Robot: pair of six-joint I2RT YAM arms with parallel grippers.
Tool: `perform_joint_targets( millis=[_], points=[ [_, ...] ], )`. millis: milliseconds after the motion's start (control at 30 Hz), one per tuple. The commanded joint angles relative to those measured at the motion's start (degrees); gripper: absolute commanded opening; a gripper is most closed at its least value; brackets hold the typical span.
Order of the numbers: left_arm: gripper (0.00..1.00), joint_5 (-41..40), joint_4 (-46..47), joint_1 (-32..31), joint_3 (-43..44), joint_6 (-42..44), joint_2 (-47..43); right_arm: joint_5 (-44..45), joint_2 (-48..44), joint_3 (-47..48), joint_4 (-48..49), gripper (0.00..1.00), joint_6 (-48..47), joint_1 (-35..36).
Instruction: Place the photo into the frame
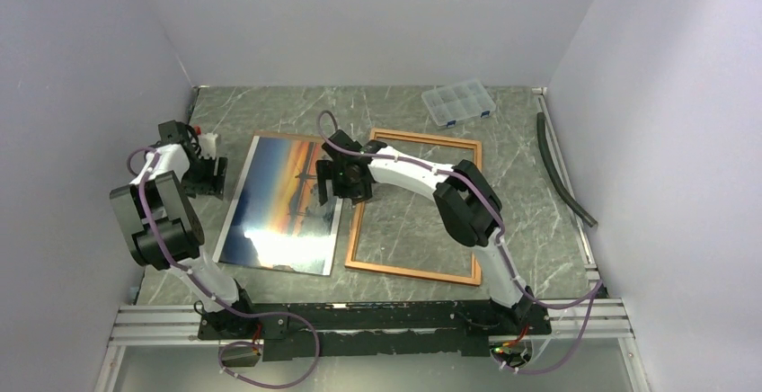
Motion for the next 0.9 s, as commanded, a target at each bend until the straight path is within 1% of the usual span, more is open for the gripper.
perform_joint_targets(
  millis=[0,100,233,367,500,733,867],
  points=[
    [0.73,-3.3,6.5,-0.2,-2.3,2.5,-0.1,-0.1,-2.3,-2.9,0.2,0.93,2.1,-0.7],
    [0.71,-2.5,7.3,-0.4,-3.7,2.2,0.7,-1.0,-2.1,-5.1,1.0,0.93,3.3,-1.5],
    [0.69,-0.8,7.6,-1.3,-5.8,1.7,1.7,-1.2,1.0,-2.4,-0.7,0.93,4.8,-2.1],
    [0.68,1.4,7.7,-3.4,-7.9,0.8,1.8,-4.5,1.9,-1.6,2.6,0.93,7.1,-2.5],
    [0.66,2.7,7.1,-5.0,-8.2,-0.2,3.2,-7.7,3.5,-0.2,5.2,0.92,9.2,-2.8],
    [0.62,3.7,7.5,-5.2,-8.6,-0.3,4.6,-11.2,6.2,1.8,6.6,0.91,11.6,-3.0],
    [0.57,4.2,8.0,-5.6,-9.1,-0.4,4.8,-12.3,4.5,0.3,8.4,0.9,12.7,-3.9]
  ],
)
